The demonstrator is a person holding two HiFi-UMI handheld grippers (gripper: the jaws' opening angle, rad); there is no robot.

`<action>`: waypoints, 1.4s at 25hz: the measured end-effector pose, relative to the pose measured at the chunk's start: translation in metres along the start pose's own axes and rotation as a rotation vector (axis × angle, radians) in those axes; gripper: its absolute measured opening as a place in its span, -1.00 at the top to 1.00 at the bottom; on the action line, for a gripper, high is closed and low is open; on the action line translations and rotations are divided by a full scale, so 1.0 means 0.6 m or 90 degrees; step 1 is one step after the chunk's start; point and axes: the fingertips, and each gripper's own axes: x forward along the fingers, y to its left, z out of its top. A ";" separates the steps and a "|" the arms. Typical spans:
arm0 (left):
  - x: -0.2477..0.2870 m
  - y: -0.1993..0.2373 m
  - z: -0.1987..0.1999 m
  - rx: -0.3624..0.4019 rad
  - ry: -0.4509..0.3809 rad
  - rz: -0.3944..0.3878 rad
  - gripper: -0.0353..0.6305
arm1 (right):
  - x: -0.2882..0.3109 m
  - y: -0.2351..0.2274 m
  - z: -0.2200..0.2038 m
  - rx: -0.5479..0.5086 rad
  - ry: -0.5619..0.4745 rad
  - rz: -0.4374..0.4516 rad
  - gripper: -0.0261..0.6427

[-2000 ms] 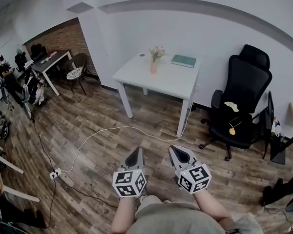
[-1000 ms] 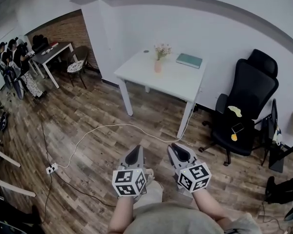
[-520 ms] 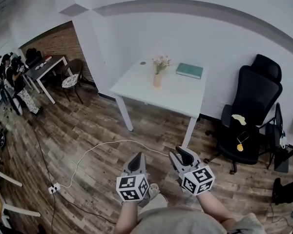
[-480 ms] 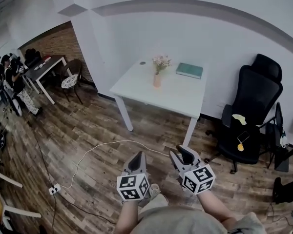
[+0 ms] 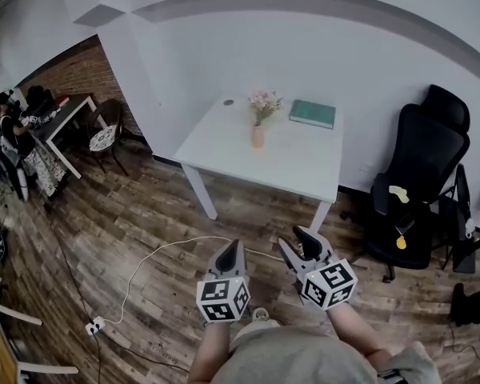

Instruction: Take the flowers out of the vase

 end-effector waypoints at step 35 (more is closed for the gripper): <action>0.251 0.189 0.082 -0.015 0.001 -0.006 0.87 | 0.301 -0.131 0.043 -0.016 -0.029 -0.054 0.38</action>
